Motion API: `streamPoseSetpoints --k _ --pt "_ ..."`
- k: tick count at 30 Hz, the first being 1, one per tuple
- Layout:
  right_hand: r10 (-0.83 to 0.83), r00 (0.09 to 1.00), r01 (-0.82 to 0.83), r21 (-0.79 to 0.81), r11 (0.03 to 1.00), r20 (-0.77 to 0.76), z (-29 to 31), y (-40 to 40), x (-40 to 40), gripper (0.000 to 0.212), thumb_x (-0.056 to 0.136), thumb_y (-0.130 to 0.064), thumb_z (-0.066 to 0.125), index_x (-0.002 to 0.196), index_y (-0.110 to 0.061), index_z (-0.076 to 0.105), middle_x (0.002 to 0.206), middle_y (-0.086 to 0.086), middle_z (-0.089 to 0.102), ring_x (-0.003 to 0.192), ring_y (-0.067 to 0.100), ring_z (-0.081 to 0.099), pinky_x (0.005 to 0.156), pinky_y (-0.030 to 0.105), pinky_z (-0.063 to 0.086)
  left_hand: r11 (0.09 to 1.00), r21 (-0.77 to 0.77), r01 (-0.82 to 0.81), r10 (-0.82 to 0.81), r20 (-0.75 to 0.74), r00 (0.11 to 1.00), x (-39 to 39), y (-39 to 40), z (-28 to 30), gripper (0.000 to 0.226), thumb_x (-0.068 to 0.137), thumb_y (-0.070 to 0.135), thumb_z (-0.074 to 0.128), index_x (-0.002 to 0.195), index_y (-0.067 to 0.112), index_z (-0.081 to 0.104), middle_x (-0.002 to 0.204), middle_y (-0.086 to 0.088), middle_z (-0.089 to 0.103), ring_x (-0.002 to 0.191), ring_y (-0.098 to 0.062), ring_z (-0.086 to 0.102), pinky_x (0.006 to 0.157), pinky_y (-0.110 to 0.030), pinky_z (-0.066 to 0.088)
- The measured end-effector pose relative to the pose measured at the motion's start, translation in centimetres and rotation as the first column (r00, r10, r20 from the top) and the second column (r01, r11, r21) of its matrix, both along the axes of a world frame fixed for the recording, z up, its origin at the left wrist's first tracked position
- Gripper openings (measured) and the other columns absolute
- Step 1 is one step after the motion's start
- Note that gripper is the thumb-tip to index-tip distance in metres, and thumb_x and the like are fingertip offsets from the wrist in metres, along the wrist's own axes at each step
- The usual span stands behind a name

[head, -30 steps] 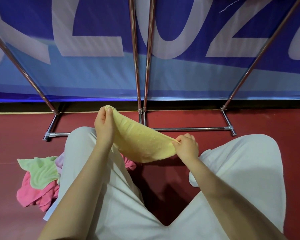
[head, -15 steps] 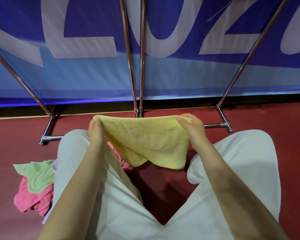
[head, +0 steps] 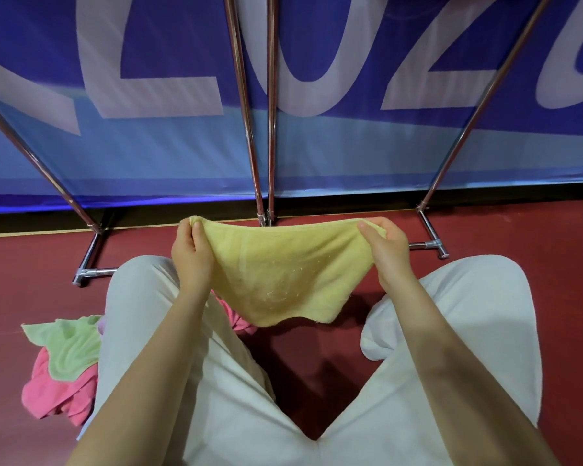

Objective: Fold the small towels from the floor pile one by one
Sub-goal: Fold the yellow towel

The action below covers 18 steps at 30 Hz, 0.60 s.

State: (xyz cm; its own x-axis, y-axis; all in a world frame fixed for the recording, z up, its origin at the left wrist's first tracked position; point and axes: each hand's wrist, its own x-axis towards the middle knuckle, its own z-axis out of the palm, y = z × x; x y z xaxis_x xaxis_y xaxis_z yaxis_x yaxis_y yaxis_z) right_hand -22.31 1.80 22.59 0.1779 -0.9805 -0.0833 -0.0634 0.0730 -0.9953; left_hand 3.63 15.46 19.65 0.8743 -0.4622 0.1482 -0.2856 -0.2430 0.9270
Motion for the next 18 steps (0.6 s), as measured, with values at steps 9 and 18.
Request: streamPoseSetpoints --k 9,18 --pt "0.077 0.983 -0.094 -0.098 0.991 -0.166 -0.1 0.9 0.6 0.007 0.089 -0.019 0.061 0.084 -0.014 0.064 0.084 -0.006 0.064 0.081 0.008 0.058 0.075 0.025 0.046 0.975 0.216 -0.048 0.078 -0.136 0.988 1.3 -0.5 -3.2 0.037 0.098 0.034 0.038 0.102 0.012 0.067 0.102 -0.02 0.061 0.089 -0.03 0.058 0.083 -0.039 0.048" --pt "0.063 0.99 -0.073 -0.069 0.995 -0.128 -0.6 0.6 0.7 0.008 0.089 -0.018 0.062 0.082 -0.013 0.062 0.08 -0.004 0.063 0.077 0.01 0.056 0.071 0.028 0.045 0.996 0.083 -0.037 0.055 -0.215 0.975 0.3 -0.5 -2.4 0.026 0.1 0.028 0.037 0.09 0.016 0.058 0.092 -0.004 0.06 0.091 -0.022 0.055 0.084 -0.042 0.045"
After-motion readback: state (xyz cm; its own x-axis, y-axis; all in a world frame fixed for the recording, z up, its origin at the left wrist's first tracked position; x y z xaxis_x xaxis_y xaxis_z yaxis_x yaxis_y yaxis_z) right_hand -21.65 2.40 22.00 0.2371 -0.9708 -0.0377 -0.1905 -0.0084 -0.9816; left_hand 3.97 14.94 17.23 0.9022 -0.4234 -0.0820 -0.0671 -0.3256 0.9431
